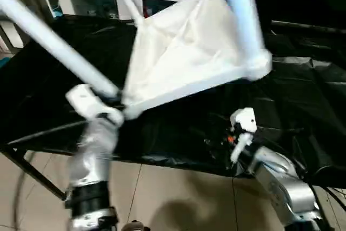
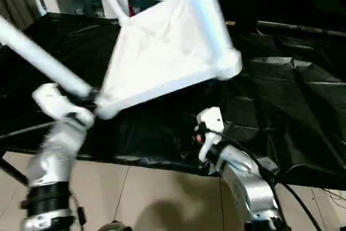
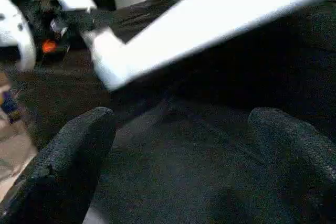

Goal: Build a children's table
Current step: Flip table

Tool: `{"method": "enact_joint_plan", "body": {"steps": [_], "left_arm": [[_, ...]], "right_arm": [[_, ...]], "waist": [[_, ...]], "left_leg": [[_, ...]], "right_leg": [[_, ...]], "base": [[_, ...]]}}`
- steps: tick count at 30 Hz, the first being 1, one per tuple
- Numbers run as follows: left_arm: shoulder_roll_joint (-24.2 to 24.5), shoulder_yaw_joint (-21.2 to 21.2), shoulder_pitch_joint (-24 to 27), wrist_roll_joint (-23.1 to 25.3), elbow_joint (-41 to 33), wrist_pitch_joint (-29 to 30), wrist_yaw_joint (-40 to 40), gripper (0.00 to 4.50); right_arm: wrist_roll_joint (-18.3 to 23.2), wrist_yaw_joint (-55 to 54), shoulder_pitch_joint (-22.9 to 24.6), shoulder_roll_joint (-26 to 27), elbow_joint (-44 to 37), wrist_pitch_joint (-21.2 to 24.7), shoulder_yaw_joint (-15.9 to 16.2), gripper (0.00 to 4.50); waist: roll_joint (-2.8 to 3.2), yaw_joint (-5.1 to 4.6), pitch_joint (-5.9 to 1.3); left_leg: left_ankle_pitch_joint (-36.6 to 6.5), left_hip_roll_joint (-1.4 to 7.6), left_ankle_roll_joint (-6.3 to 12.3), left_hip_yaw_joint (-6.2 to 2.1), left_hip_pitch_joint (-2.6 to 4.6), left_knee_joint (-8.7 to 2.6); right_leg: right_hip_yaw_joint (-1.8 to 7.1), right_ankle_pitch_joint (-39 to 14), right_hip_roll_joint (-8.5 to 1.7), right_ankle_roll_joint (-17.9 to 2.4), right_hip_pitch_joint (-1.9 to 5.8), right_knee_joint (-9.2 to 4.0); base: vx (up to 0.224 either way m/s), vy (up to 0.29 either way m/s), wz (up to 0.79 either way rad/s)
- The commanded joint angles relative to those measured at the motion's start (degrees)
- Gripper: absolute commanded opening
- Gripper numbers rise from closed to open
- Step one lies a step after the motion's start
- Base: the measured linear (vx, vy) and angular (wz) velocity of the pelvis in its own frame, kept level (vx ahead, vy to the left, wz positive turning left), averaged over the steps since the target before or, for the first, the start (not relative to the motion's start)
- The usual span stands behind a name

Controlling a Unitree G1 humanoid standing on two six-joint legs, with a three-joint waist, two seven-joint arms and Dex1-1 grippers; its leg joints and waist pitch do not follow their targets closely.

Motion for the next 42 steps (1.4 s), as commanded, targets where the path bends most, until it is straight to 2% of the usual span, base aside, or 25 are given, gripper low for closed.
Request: {"method": "enact_joint_plan", "body": {"steps": [1,5,10,11,12,13,14,16,17,20,21,22,23,30,34,39,40,41,42], "left_arm": [[-1.6,-1.2,0.0,-2.3,0.6,2.9,-1.3,2.14],[-1.5,-1.3,-0.5,-2.6,0.3,3.8,-0.6,2.14],[-1.7,-1.7,-1.1,-2.7,0.1,4.1,-0.1,2.14],[-1.7,-1.7,-1.1,-2.7,0.1,4.2,0.0,2.14],[-1.8,-1.7,-1.0,-2.7,-0.2,4.4,0.0,2.14],[-1.8,-1.7,-1.0,-2.7,-0.2,4.4,0.0,2.14],[-2.0,-1.8,-1.0,-2.6,-0.5,4.7,0.1,2.14],[-2.0,-1.8,-1.0,-2.6,-0.5,4.7,0.2,2.14],[-2.0,-1.8,-1.0,-2.6,-0.6,4.7,0.2,2.14],[-2.2,-1.6,-1.0,-2.7,-0.7,4.8,0.4,2.14],[-2.2,-1.6,-1.0,-2.7,-0.6,4.7,0.5,2.14],[-2.2,-1.7,-1.0,-2.6,-0.6,4.7,0.5,2.14],[-2.2,-1.7,-1.0,-2.6,-0.6,4.7,0.5,2.14],[-2.5,-2.5,-0.6,-2.8,-1.1,5.7,-0.3,2.14],[-2.7,-3.0,-0.3,-3.0,-1.6,6.5,-0.6,2.14],[-2.9,-3.6,0.0,-3.3,-2.1,7.4,-1.1,2.14],[-3.0,-3.6,0.2,-3.3,-2.3,7.5,-1.1,2.14],[-2.9,-3.7,0.2,-3.2,-2.4,7.6,-1.2,2.14],[-2.9,-3.8,0.3,-3.2,-2.5,7.6,-1.3,2.14]], "right_arm": [[1.1,-1.8,-1.0,1.2,1.4,0.3,-1.6,4.5],[3.1,-3.5,-2.9,4.9,3.7,-1.3,-3.2,4.5],[6.0,-10.2,-8.5,10.5,10.2,-1.8,-8.6,4.5],[6.5,-10.3,-8.8,10.7,10.5,-1.6,-8.9,4.5],[8.1,-10.3,-9.9,11.6,11.3,-1.0,-10.0,4.5],[8.1,-10.3,-9.9,11.6,11.3,-1.0,-10.0,4.5],[10.2,-9.9,-11.7,12.9,12.8,-0.9,-11.3,4.5],[10.3,-10.5,-12.8,13.4,13.9,-1.6,-12.0,4.5],[10.2,-11.0,-13.3,13.6,14.5,-2.0,-12.3,4.5],[10.4,-14.4,-17.7,14.8,19.9,-3.0,-15.0,4.5],[10.6,-15.1,-18.5,15.1,20.7,-2.9,-15.5,4.5],[10.9,-15.5,-19.2,15.3,21.2,-3.1,-16.0,4.5],[10.9,-15.5,-19.2,15.3,21.2,-3.1,-16.0,4.5],[12.7,-17.1,-25.7,16.5,29.2,-4.5,-19.7,4.5],[15.1,-18.8,-31.5,17.1,35.7,-5.1,-23.6,4.5],[15.9,-17.6,-34.4,17.1,39.1,-4.6,-24.4,4.5],[15.7,-17.3,-34.7,17.2,39.6,-4.8,-24.5,4.31],[15.7,-17.3,-34.9,17.2,40.0,-4.8,-24.7,4.2],[15.9,-17.2,-35.0,17.3,40.1,-4.4,-24.8,4.13]], "waist": [[-0.63,-0.49,-2.75],[-0.67,-1.1,-2.88],[-0.46,-1.13,-2.97],[-0.63,-1.25,-2.96],[-0.53,-1.25,-3.01],[-0.5,-1.25,-3.04],[-0.6,-1.19,-3.09],[-0.52,-1.25,-3.16],[-0.66,-1.19,-3.14],[-0.66,-1.27,-3.38],[-0.61,-1.29,-3.32],[-0.85,-1.31,-3.26],[-0.66,-1.17,-3.29],[-0.71,-1.34,-3.41],[-0.55,-1.05,-3.8],[-0.56,-1.16,-3.74],[-1.01,-1.28,-3.66],[-0.77,-1.16,-3.69],[-0.83,-1.22,-3.69]], "left_leg": [[-11.0,4.75,1.12,-2.15,1.29,-5.15],[-10.1,4.58,1.7,-2.13,1.14,-5.03],[-8.0,4.7,1.71,-1.91,1.48,-4.9],[-7.9,4.67,1.81,-1.91,1.33,-5.02],[-7.8,4.68,1.8,-1.93,1.23,-5.02],[-7.6,4.69,1.79,-1.96,1.25,-5.04],[-7.1,4.67,1.97,-1.8,1.38,-4.86],[-6.7,4.65,2.19,-1.84,1.28,-4.89],[-6.1,4.68,2.35,-1.74,1.35,-4.78],[-3.9,4.54,2.82,-1.58,1.3,-4.48],[-4.0,4.52,2.92,-1.55,1.28,-4.52],[-4.5,4.56,2.96,-1.44,1.35,-4.52],[-4.4,4.6,2.93,-1.47,1.37,-4.52],[-4.3,4.47,2.75,-1.32,1.31,-4.42],[-1.5,4.48,3.74,-1.11,1.33,-3.96],[-1.7,4.53,4.31,-1.0,1.15,-3.92],[-2.2,4.52,4.33,-0.87,1.15,-3.95],[-2.1,4.52,4.24,-0.88,1.14,-3.91],[-1.9,4.56,4.32,-0.88,1.14,-3.89]], "right_leg": [[2.29,-6.4,-3.69,-10.1,1.01,-4.23],[2.26,-5.4,-3.85,-10.3,1.12,-4.2],[2.2,-3.0,-3.53,-11.3,0.82,-3.83],[2.16,-2.7,-3.47,-11.3,0.95,-3.78],[2.18,-2.1,-3.57,-11.2,1.06,-3.63],[2.13,-1.8,-3.58,-11.2,1.12,-3.64],[2.17,-0.7,-3.57,-11.3,1.06,-3.54],[2.12,-0.2,-3.58,-11.5,1.11,-3.43],[2.13,0.3,-3.57,-11.5,1.03,-3.4],[2.03,2.5,-3.53,-12.2,1.01,-3.01],[2.02,2.4,-3.48,-12.2,0.99,-3.06],[2.06,1.7,-3.46,-12.1,0.95,-3.17],[2.07,1.6,-3.5,-11.9,0.97,-3.09],[2.03,2.1,-3.46,-12.0,0.96,-2.95],[1.96,6.2,-3.34,-12.5,0.94,-2.35],[1.86,6.3,-3.33,-12.8,0.94,-2.26],[1.85,5.5,-3.31,-12.9,0.92,-2.44],[1.88,5.2,-3.46,-13.0,0.95,-2.41],[1.88,5.3,-3.43,-13.0,0.94,-2.36]], "base": [[0.0,0.0,0.0],[0.0,0.0,0.0],[0.0,0.0,0.0],[0.0,0.0,0.0],[0.0,0.0,0.0],[0.0,0.0,0.0],[0.0,0.0,0.0],[0.0,0.0,0.0],[0.0,0.0,0.0],[0.0,0.0,0.0],[0.0,0.0,0.0],[0.0,0.0,0.0],[0.0,0.0,0.0],[0.0,0.0,0.0],[0.0,0.0,0.0],[0.0,0.0,0.0],[0.0,0.0,0.0],[0.0,0.0,0.0],[0.0,0.0,0.0]]}}
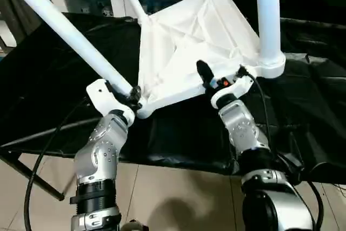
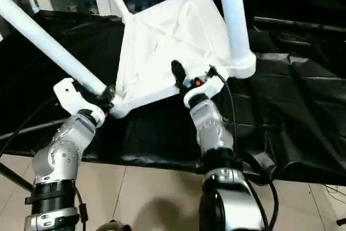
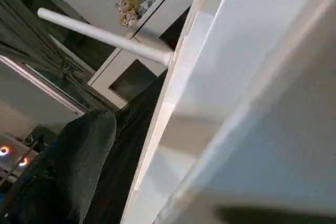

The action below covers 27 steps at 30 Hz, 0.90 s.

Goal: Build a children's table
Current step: Flip table

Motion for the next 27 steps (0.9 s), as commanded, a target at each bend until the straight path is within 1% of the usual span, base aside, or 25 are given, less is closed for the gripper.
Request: {"method": "enact_joint_plan", "body": {"steps": [1,2,3,4,6,7,9,10,11,14,17,18,20,21,22,23,25,26,27], "left_arm": [[-2.1,-1.4,1.0,-3.6,0.8,1.5,-2.0,2.14],[-2.1,-1.4,1.0,-3.5,0.8,1.6,-2.1,2.14],[-2.1,-1.5,1.0,-3.5,0.8,1.6,-2.1,2.14],[-2.1,-1.6,1.0,-3.5,0.8,1.6,-2.1,2.14],[-2.1,-1.7,0.9,-3.3,0.8,1.8,-2.3,2.14],[-2.0,-1.9,0.9,-3.2,0.7,1.9,-2.4,2.14],[-2.0,-2.0,0.9,-3.1,0.7,2.0,-2.5,2.14],[-2.0,-2.1,0.9,-3.0,0.7,2.1,-2.6,2.14],[-1.9,-2.1,0.8,-3.0,0.7,2.2,-2.6,2.14],[-1.7,-2.1,0.7,-2.9,0.8,2.4,-2.6,2.14],[-1.6,-2.0,0.5,-2.9,1.1,2.3,-2.6,2.14],[-1.6,-2.0,0.5,-2.8,1.2,2.3,-2.6,2.14],[-1.3,-2.1,0.3,-2.5,1.3,2.5,-2.5,2.14],[-1.0,-2.4,0.3,-2.1,1.4,2.8,-2.4,2.49],[-1.0,-2.3,0.3,-2.3,1.4,2.8,-2.5,2.7],[-1.1,-2.2,0.2,-2.6,1.4,2.8,-2.8,2.84],[-1.1,-1.7,0.2,-3.4,1.3,2.9,-3.3,2.92],[-1.0,-1.4,0.3,-3.8,1.3,3.0,-3.5,3.09],[-0.7,-0.9,0.3,-4.0,1.3,3.2,-3.7,3.09]], "right_arm": [[0.3,0.6,-1.5,0.0,1.4,0.5,-0.5,4.03],[0.3,0.8,-1.8,-0.1,2.1,0.4,-0.7,4.03],[0.1,1.0,-2.0,-0.1,2.6,0.2,-0.8,3.94],[0.1,0.9,-2.1,-0.2,3.1,0.2,-1.1,3.75],[0.1,1.0,-2.2,-0.4,3.4,-0.1,-1.3,3.66],[0.4,1.0,-2.4,-0.5,3.6,-0.1,-1.6,3.54],[0.7,1.0,-2.6,-0.6,3.8,-0.2,-2.0,3.34],[1.0,1.0,-2.7,-0.6,3.9,-0.2,-2.2,3.34],[1.1,1.0,-2.9,-0.7,4.1,-0.2,-2.5,3.26],[0.7,1.1,-3.3,-0.9,4.7,-0.3,-2.8,2.98],[0.7,1.0,-3.5,-0.9,5.0,-0.6,-3.2,2.84],[0.7,0.9,-3.5,-0.9,5.1,-0.7,-3.3,2.59],[0.7,0.9,-3.8,-1.0,5.3,-1.0,-3.5,2.51],[0.6,0.7,-3.9,-1.1,5.4,-1.1,-3.6,2.45],[0.6,0.7,-3.9,-1.1,5.4,-1.1,-3.7,2.4],[0.6,0.7,-4.0,-1.2,5.4,-1.3,-3.7,2.22],[0.4,0.5,-4.3,-1.5,5.5,-1.7,-4.0,2.18],[0.3,0.4,-4.4,-1.7,5.5,-1.9,-4.1,2.15],[0.0,0.2,-4.5,-2.1,5.4,-2.4,-4.4,2.15]], "waist": [[-0.71,-0.14,-3.78],[-0.64,-0.12,-3.8],[-0.66,-0.14,-3.78],[-0.61,-0.2,-3.78],[-0.64,-0.27,-3.78],[-0.57,-0.28,-3.81],[-0.61,-0.32,-3.81],[-0.57,-0.32,-3.85],[-0.5,-0.31,-3.87],[-0.54,-0.29,-3.91],[-0.46,-0.23,-3.91],[-0.48,-0.24,-3.93],[-0.39,-0.23,-3.96],[-0.43,-0.23,-3.96],[-0.45,-0.27,-3.96],[-0.36,-0.23,-3.94],[-0.33,-0.09,-4.06],[-0.23,-0.11,-4.14],[-0.28,-0.04,-4.2]], "left_leg": [[-2.0,4.16,4.01,-1.59,1.82,-3.75],[-1.8,4.17,4.11,-1.59,1.84,-3.73],[-1.5,4.15,4.28,-1.56,1.81,-3.72],[-1.6,4.16,4.29,-1.55,1.81,-3.73],[-2.0,4.16,4.2,-1.55,1.85,-3.74],[-1.8,4.16,4.23,-1.56,1.85,-3.68],[-1.6,4.14,4.32,-1.53,1.83,-3.66],[-1.3,4.14,4.44,-1.52,1.82,-3.61],[-1.3,4.13,4.54,-1.51,1.86,-3.58],[-0.9,4.14,4.73,-1.52,1.84,-3.53],[-1.0,4.15,4.79,-1.53,1.86,-3.52],[-0.8,4.17,4.81,-1.53,1.9,-3.51],[-0.5,4.13,4.94,-1.55,1.84,-3.47],[-0.6,4.14,4.93,-1.53,1.87,-3.47],[-0.7,4.13,4.9,-1.52,1.86,-3.46],[-0.9,4.15,4.83,-1.54,1.9,-3.49],[-0.4,4.12,4.59,-1.46,2.03,-3.39],[0.3,4.1,4.82,-1.52,1.92,-3.29],[0.8,4.09,4.97,-1.49,1.94,-3.21]], "right_leg": [[1.85,5.9,-3.4,-13.2,1.96,-2.64],[1.84,6.1,-3.4,-13.2,1.94,-2.61],[1.83,6.4,-3.38,-13.3,1.93,-2.62],[1.82,6.2,-3.38,-13.5,1.93,-2.6],[1.81,5.5,-3.37,-13.5,1.95,-2.65],[1.82,5.8,-3.37,-13.6,1.94,-2.6],[1.81,6.0,-3.36,-13.7,1.96,-2.6],[1.82,6.4,-3.38,-13.8,1.98,-2.54],[1.81,6.6,-3.35,-13.9,1.94,-2.55],[1.77,7.0,-3.33,-14.2,1.98,-2.48],[1.77,6.9,-3.37,-14.3,2.0,-2.46],[1.76,7.0,-3.32,-14.3,1.97,-2.45],[1.74,7.4,-3.34,-14.5,2.02,-2.39],[1.73,7.3,-3.34,-14.5,1.99,-2.42],[1.74,7.2,-3.32,-14.6,1.99,-2.41],[1.74,7.0,-3.34,-14.6,1.99,-2.43],[1.72,7.5,-3.29,-14.9,1.93,-2.3],[1.69,8.7,-3.16,-15.0,1.95,-2.15],[1.67,9.5,-3.19,-15.0,1.95,-2.09]], "base": [[0.0,0.0,0.0],[0.0,0.0,0.0],[0.0,0.0,0.0],[0.0,0.0,0.0],[0.0,0.0,0.0],[0.0,0.0,0.0],[0.0,0.0,0.0],[0.0,0.0,0.0],[0.0,0.0,0.0],[0.0,0.0,0.0],[0.0,0.0,0.0],[0.0,0.0,0.0],[0.0,0.0,0.0],[0.0,0.0,0.0],[0.0,0.0,0.0],[0.0,0.0,0.0],[0.0,0.0,0.0],[0.0,0.0,0.0],[0.0,0.0,0.0]]}}
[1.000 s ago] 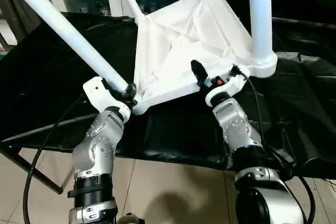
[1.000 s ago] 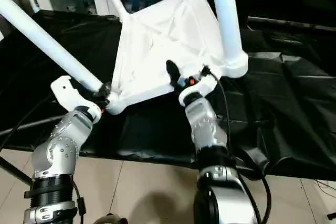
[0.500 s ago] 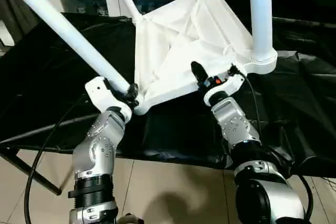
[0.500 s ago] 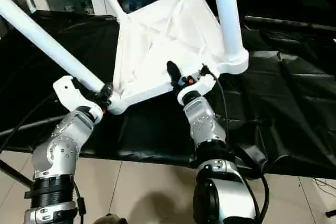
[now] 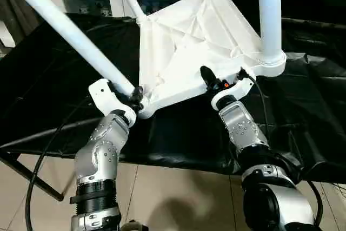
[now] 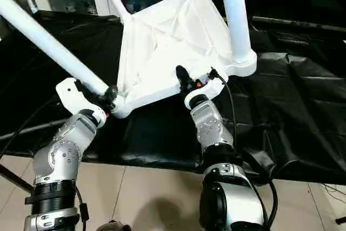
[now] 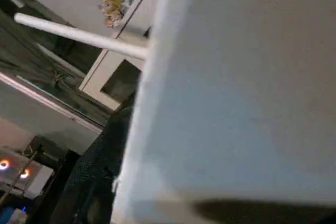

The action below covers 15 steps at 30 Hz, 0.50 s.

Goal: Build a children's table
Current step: Flip table

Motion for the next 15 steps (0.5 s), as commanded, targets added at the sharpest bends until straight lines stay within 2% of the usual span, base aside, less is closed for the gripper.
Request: {"method": "enact_joint_plan", "body": {"steps": [1,4,5,7,11,13,15], "left_arm": [[-0.8,-0.7,0.2,-1.8,1.2,1.4,-1.5,3.23],[0.6,0.0,0.5,-1.4,1.1,0.9,-1.6,3.37],[1.1,0.0,0.8,-1.1,1.1,0.7,-1.8,3.47],[2.0,0.4,1.4,-1.0,0.9,0.5,-2.1,3.71],[3.7,1.9,3.3,-1.3,0.2,0.5,-2.5,3.86],[4.8,2.6,4.8,-1.8,-0.7,0.9,-3.2,3.86],[5.5,2.6,5.9,-2.2,-1.7,1.9,-4.0,3.86]], "right_arm": [[-1.1,-0.4,-2.3,-1.1,-1.4,-1.7,0.6,2.13],[-1.9,-1.8,-2.0,-2.6,-2.9,-2.9,0.2,2.11],[-2.2,-2.1,-1.7,-2.9,-3.7,-3.2,0.2,2.1],[-2.9,-2.8,-0.9,-3.7,-5.6,-3.5,0.4,2.1],[-3.9,-4.1,0.7,-5.1,-9.5,-4.1,0.2,2.09],[-3.7,-5.0,1.5,-6.0,-11.5,-4.1,-0.7,2.09],[-3.5,-5.4,1.8,-6.5,-12.6,-3.7,-1.2,2.09]], "waist": [[-0.24,-0.07,-4.21],[-0.3,0.11,-4.13],[0.02,0.13,-4.12],[-0.01,0.2,-4.1],[0.05,0.16,-4.12],[0.24,0.11,-4.08],[0.18,0.13,-4.08]], "left_leg": [[1.4,3.99,5.28,-1.52,2.02,-3.25],[0.9,4.01,5.5,-1.43,2.05,-3.24],[0.2,4.07,5.24,-1.47,2.18,-3.3],[0.0,4.14,4.65,-1.56,2.19,-3.39],[-0.5,4.08,3.39,-1.61,2.2,-3.51],[-1.4,4.05,2.81,-1.6,2.22,-3.58],[-2.0,4.05,2.24,-1.59,2.27,-3.67]], "right_leg": [[1.67,10.4,-3.18,-15.2,2.08,-2.11],[1.7,9.6,-3.25,-15.2,2.1,-2.21],[1.71,8.8,-3.17,-14.9,1.98,-2.33],[1.68,8.3,-3.17,-14.5,2.02,-2.32],[1.68,8.3,-3.1,-13.7,2.04,-2.27],[1.71,7.8,-3.1,-13.6,1.99,-2.32],[1.72,7.8,-3.04,-13.2,2.01,-2.32]], "base": [[0.0,0.0,0.0],[0.0,0.0,0.0],[0.0,0.0,0.0],[0.0,0.0,0.0],[0.0,0.0,0.0],[0.0,0.0,0.0],[0.0,0.0,0.0]]}}
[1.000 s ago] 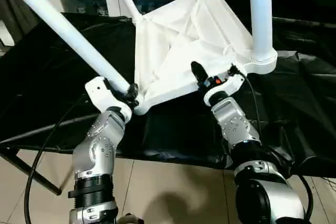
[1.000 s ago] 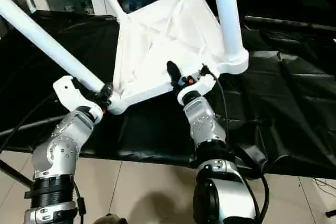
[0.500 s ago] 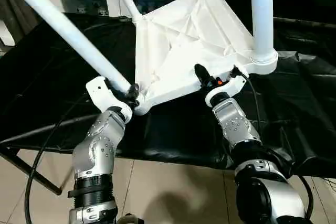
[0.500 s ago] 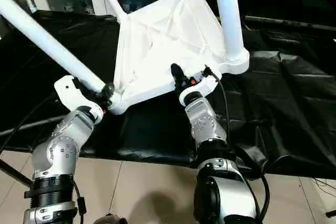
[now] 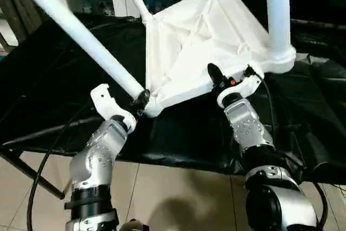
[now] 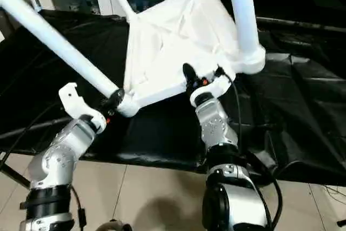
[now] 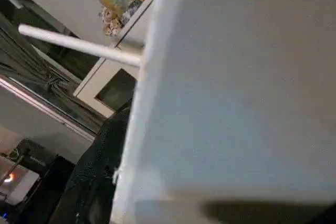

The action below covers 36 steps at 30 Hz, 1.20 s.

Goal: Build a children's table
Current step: Flip table

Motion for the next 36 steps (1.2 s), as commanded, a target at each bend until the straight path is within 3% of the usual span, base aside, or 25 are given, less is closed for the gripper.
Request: {"method": "enact_joint_plan", "body": {"steps": [1,2,6,7,8,9,11,12,13,14,15,16,17,18,19,20,22,27,32,36], "left_arm": [[2.8,2.5,3.5,0.6,-1.6,1.7,0.0,3.86],[3.9,1.4,4.9,0.7,-2.7,2.6,-1.5,3.86],[7.8,-2.8,7.9,2.0,-5.1,4.0,-6.4,3.86],[10.4,-5.4,9.5,2.9,-6.2,4.7,-9.2,3.86],[11.0,-6.0,9.9,3.0,-6.4,4.7,-9.8,3.86],[11.0,-6.0,9.9,3.0,-6.4,4.7,-9.8,3.86],[11.8,-6.8,10.0,3.8,-6.5,4.2,-10.4,3.86],[13.4,-8.7,10.1,5.4,-6.5,2.8,-11.5,3.86],[13.4,-8.7,10.1,5.4,-6.5,2.8,-11.5,3.86],[15.3,-11.3,9.9,8.1,-6.5,-0.3,-13.2,3.86],[15.3,-11.3,9.9,8.1,-6.5,-0.3,-13.2,3.86],[17.7,-14.9,9.2,11.4,-7.8,-5.9,-16.5,3.86],[17.7,-14.9,9.2,11.4,-7.8,-5.9,-16.5,3.86],[18.3,-16.1,8.6,12.1,-8.9,-8.4,-18.1,3.86],[19.0,-17.3,8.1,12.6,-10.1,-10.4,-19.9,3.86],[19.4,-18.7,6.6,12.7,-12.8,-13.5,-23.0,3.86],[19.4,-19.3,5.5,12.5,-14.4,-14.6,-24.8,3.86],[20.4,-22.2,1.9,9.6,-19.8,-14.8,-29.4,3.86],[21.2,-24.2,-0.3,12.3,-20.1,-15.7,-29.4,3.86],[21.6,-24.5,-0.7,13.8,-20.0,-16.3,-29.7,3.86]], "right_arm": [[-2.5,-2.4,0.4,-5.9,-7.0,-3.6,-3.1,2.09],[-2.7,-2.6,1.1,-6.3,-8.8,-3.3,-3.0,2.09],[-3.2,-3.1,3.2,-6.8,-13.5,-2.0,-2.4,2.09],[-4.3,-3.5,5.3,-7.5,-17.6,-0.9,-1.5,2.09],[-4.7,-3.8,6.0,-7.8,-19.0,-0.5,-1.1,2.09],[-4.7,-3.8,6.0,-7.8,-19.0,-0.5,-1.1,2.09],[-5.1,-4.2,6.8,-8.2,-20.2,0.0,-0.7,2.09],[-6.0,-4.7,7.8,-8.9,-21.8,0.3,-0.2,2.08],[-6.0,-4.7,7.8,-8.9,-21.8,0.3,-0.2,2.07],[-6.5,-5.2,8.7,-9.7,-23.8,1.2,0.2,2.06],[-6.5,-5.2,8.7,-9.7,-23.8,1.2,0.2,2.06],[-8.6,-5.6,10.4,-11.7,-27.4,3.4,1.6,2.06],[-8.6,-5.6,10.4,-11.7,-27.4,3.4,1.6,2.06],[-10.0,-5.8,11.2,-13.2,-28.8,4.4,2.9,2.06],[-11.0,-6.0,11.8,-14.2,-29.9,5.1,3.8,2.06],[-12.5,-7.0,12.5,-16.0,-31.6,5.9,4.9,2.06],[-13.4,-7.5,12.6,-16.7,-32.4,6.5,5.2,2.06],[-16.8,-9.1,11.5,-18.5,-32.7,7.1,6.6,2.03],[-18.4,-10.8,10.6,-18.8,-32.7,7.6,9.1,2.02],[-19.2,-9.8,10.5,-18.9,-33.0,7.9,10.3,1.99]], "waist": [[0.13,-0.3,-4.08],[0.4,-0.25,-4.04],[0.37,0.3,-4.01],[0.49,0.68,-4.04],[0.84,1.08,-4.04],[0.76,1.29,-4.0],[0.74,0.98,-3.75],[0.98,0.86,-3.74],[0.82,0.61,-3.71],[0.74,0.42,-3.52],[0.66,0.28,-3.59],[0.8,-0.19,-3.47],[0.76,-0.03,-3.57],[0.65,-0.51,-3.69],[1.09,-0.43,-3.64],[0.83,-0.57,-3.62],[0.95,-0.69,-3.57],[1.05,-0.95,-3.67],[0.8,-1.72,-3.55],[0.87,-1.71,-3.64]], "left_leg": [[-2.1,4.0,2.17,-1.58,2.22,-3.76],[-2.1,3.99,2.04,-1.62,2.25,-3.78],[-2.1,3.88,1.77,-1.51,2.68,-3.72],[-1.7,3.9,1.44,-1.52,2.79,-3.73],[-2.2,3.9,0.58,-1.51,2.96,-3.79],[-3.2,3.91,-0.46,-1.37,3.3,-3.89],[-5.6,3.93,-2.01,-1.57,2.71,-4.49],[-6.7,3.91,-2.66,-1.7,2.58,-4.68],[-8.6,3.91,-3.42,-1.73,2.68,-4.82],[-10.1,3.8,-3.82,-1.9,2.43,-5.11],[-10.6,3.81,-3.98,-1.77,2.52,-5.05],[-11.1,3.69,-4.12,-1.93,2.3,-5.23],[-10.7,3.72,-3.89,-1.96,2.43,-5.1],[-9.5,3.67,-3.74,-1.92,2.16,-5.03],[-8.8,3.64,-3.5,-1.91,2.23,-4.89],[-8.2,3.68,-3.39,-1.86,2.2,-4.84],[-8.4,3.57,-3.41,-1.6,2.18,-4.71],[-7.5,3.62,-3.04,-1.57,2.21,-4.57],[-8.2,3.4,-2.34,-1.42,1.98,-4.36],[-7.7,3.5,-2.31,-1.42,2.17,-4.31]], "right_leg": [[1.74,7.9,-3.02,-13.3,2.01,-2.54],[1.72,8.0,-2.99,-13.1,1.98,-2.55],[1.76,7.6,-2.53,-11.0,1.71,-2.77],[1.82,7.4,-2.48,-9.8,1.59,-2.72],[1.78,6.7,-2.33,-8.7,1.39,-2.76],[1.81,5.9,-2.17,-8.2,1.06,-2.9],[1.8,3.5,-2.3,-8.1,1.36,-3.02],[1.74,2.3,-2.4,-8.0,1.47,-3.07],[1.79,0.3,-2.49,-7.3,1.39,-3.36],[1.86,-2.0,-2.5,-6.6,1.51,-3.89],[1.97,-2.4,-2.61,-6.4,1.42,-3.83],[1.98,-3.1,-2.6,-6.1,1.53,-4.15],[2.0,-3.0,-2.65,-5.6,1.59,-4.26],[1.97,-1.2,-2.63,-6.0,1.75,-3.71],[1.98,-1.2,-2.67,-5.9,1.69,-3.91],[1.94,-0.9,-2.62,-6.2,1.69,-3.88],[1.98,-1.2,-2.61,-7.2,1.55,-3.77],[1.96,-0.8,-2.52,-8.8,1.51,-3.51],[2.11,-1.6,-2.54,-9.4,1.81,-3.55],[2.08,-1.2,-2.4,-9.4,1.72,-3.53]], "base": [[0.0,0.0,0.0],[0.0,0.0,0.0],[0.0,0.0,0.0],[0.0,0.0,0.0],[0.0,0.0,0.0],[0.0,0.0,0.0],[0.0,0.0,0.0],[0.0,0.0,0.0],[0.0,0.0,0.0],[0.0,0.0,0.0],[0.0,0.0,0.0],[0.0,0.0,0.0],[0.0,0.0,0.0],[0.0,0.0,0.0],[0.0,0.0,0.0],[0.0,0.0,0.0],[0.0,0.0,0.0],[0.0,0.0,0.0],[0.0,0.0,0.0],[0.0,0.0,0.0]]}}
